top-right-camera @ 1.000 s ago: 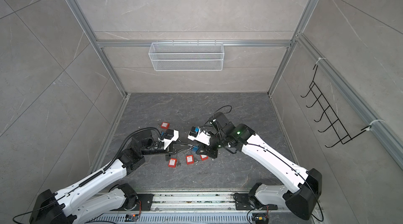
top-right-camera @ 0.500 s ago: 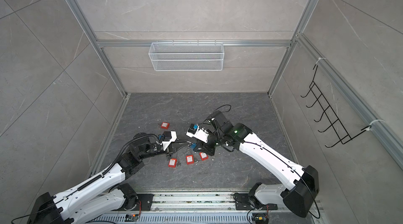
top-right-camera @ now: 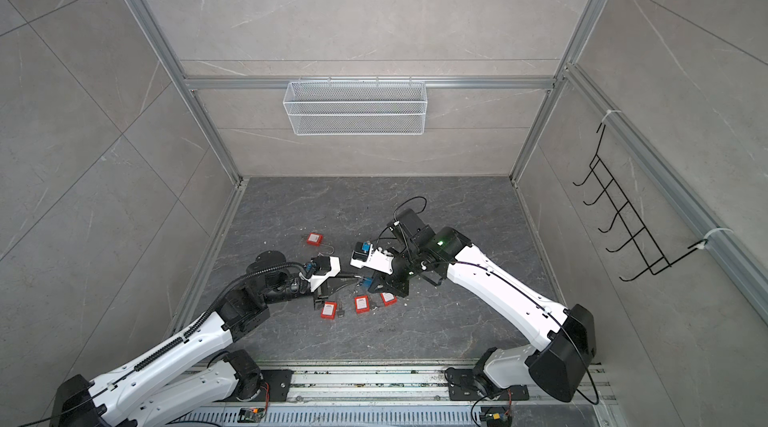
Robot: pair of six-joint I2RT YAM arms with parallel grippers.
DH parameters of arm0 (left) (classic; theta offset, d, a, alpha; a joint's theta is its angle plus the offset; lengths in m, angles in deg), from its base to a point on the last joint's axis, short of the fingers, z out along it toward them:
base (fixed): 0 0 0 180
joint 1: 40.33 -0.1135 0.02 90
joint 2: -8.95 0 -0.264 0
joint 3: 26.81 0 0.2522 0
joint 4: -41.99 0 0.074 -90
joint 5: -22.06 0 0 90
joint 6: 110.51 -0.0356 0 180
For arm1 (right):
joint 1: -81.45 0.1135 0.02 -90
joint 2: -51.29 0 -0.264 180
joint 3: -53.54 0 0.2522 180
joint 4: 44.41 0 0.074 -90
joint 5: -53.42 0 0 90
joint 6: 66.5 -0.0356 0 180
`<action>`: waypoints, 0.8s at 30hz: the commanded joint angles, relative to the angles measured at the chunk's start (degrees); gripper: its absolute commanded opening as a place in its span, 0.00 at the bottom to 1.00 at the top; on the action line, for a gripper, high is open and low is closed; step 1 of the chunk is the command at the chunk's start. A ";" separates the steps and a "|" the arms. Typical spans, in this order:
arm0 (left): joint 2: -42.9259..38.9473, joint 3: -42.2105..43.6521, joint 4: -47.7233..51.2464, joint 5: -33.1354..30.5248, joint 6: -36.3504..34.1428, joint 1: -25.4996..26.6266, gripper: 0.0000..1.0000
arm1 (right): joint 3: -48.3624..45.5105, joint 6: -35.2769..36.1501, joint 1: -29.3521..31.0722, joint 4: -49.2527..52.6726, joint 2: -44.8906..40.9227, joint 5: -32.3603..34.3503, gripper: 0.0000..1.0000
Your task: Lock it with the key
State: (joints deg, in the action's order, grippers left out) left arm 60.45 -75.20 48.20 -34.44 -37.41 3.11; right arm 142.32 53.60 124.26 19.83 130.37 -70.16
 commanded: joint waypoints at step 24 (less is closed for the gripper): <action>7.51 7.23 -6.51 16.18 4.27 6.52 0.00 | 10.23 -13.22 -0.99 -34.03 3.66 -4.28 0.00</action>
State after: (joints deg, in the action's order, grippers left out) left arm 65.44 -70.39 35.56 -39.29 -31.29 3.07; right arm 143.70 45.69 123.40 20.11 133.63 -65.96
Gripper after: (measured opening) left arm 0.081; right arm 0.178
